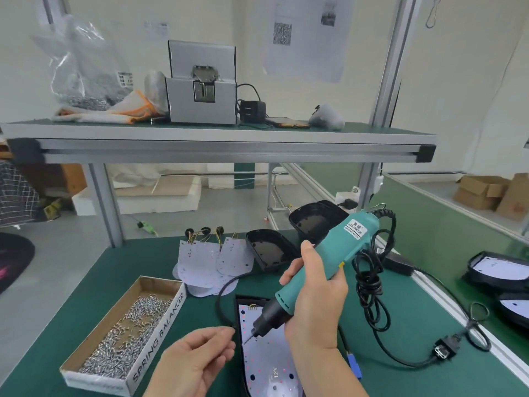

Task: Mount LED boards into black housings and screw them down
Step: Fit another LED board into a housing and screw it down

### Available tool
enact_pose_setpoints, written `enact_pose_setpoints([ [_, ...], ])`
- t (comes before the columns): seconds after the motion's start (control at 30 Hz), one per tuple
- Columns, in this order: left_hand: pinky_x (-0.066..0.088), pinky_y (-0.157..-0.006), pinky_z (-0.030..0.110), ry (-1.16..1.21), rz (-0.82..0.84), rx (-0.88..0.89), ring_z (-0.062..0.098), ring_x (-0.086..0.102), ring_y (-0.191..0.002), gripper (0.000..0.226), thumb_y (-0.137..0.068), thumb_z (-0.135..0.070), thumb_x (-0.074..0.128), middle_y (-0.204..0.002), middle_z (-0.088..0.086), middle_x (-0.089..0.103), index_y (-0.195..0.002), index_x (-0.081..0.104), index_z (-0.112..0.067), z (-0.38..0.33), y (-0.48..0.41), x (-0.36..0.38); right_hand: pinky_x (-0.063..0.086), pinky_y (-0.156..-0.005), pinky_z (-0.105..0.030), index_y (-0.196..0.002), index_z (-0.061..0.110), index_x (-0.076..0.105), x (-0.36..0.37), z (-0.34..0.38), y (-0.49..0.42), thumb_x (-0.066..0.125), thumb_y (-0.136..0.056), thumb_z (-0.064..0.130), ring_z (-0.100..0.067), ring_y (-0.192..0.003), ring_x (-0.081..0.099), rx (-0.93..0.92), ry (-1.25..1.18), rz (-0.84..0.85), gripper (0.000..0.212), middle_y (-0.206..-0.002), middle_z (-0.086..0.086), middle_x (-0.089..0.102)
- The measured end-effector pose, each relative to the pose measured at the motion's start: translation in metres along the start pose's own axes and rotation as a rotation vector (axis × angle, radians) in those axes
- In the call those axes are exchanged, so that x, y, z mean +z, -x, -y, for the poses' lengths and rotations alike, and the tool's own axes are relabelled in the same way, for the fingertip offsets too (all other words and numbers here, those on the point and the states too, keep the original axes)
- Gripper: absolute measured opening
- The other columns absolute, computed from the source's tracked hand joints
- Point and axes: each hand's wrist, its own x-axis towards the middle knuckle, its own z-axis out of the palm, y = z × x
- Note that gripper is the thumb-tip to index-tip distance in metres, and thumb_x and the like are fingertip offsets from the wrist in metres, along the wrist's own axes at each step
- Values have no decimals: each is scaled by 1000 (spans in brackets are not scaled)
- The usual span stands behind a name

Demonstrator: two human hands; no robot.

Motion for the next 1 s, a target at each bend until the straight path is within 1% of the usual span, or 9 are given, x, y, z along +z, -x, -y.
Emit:
enact_pose_setpoints([
  [0.13,55,-44,19,34,71,-40,25,69,-50,18,-87,17,57,-71,29,68,-80,74,14,2,-3,-4,42,-45,-26,-82,21,56,6,-2,-1,71,-84,26,-18,-45,47,-13,-24,0,16,-55,-4,52],
  [0.27,53,-42,19,29,93,-39,24,68,-48,19,-88,17,57,-68,28,68,-78,72,14,3,-1,-3,42,-46,-27,-85,20,54,9,-7,-2,71,-79,30,-18,-45,48,-11,-34,-8,20,-56,-3,52],
  [0.4,53,-41,19,162,120,-100,23,67,-47,25,-87,17,55,-68,27,68,-69,73,14,2,-2,-3,41,-48,-29,-82,23,55,11,-10,-1,71,-79,32,-19,-46,47,-9,-27,-23,19,-55,-3,52],
  [0.53,53,-39,20,312,157,-199,23,66,-46,19,-73,14,56,-65,25,66,-64,73,14,0,1,1,43,-47,-27,-68,35,59,11,-7,-1,72,-80,32,-19,-46,48,-21,-38,-17,18,-56,-4,52],
  [0.6,53,-39,21,385,146,-236,24,66,-47,18,-70,11,55,-67,25,66,-66,72,17,1,3,4,43,-47,-27,-66,36,59,12,-5,-1,72,-80,31,-19,-46,48,-24,-42,-12,19,-56,-4,52],
  [0.73,53,-39,21,472,92,-265,25,65,-47,16,-75,12,56,-71,26,66,-76,68,21,5,4,10,44,-48,-26,-63,38,59,10,-4,0,71,-80,32,-20,-46,48,-33,-30,-13,22,-56,-4,53],
  [0.8,53,-39,21,475,82,-267,25,65,-47,18,-79,12,56,-72,26,66,-72,69,22,6,5,12,44,-48,-27,-63,39,59,9,-3,0,71,-80,32,-19,-47,48,-28,-28,-18,22,-55,-4,52],
  [0.9,54,-41,21,483,80,-275,25,67,-49,14,-71,11,60,-74,26,67,-73,69,21,5,11,17,44,-49,-28,-63,39,59,8,-1,-1,71,-80,32,-19,-47,48,-28,-33,-29,23,-55,-4,52],
  [1.0,54,-43,20,489,33,-224,24,69,-52,15,-72,11,61,-74,26,69,-64,71,18,8,13,21,44,-51,-29,-63,40,59,7,0,0,70,-81,32,-20,-47,48,-47,-30,-39,23,-55,-3,52],
])
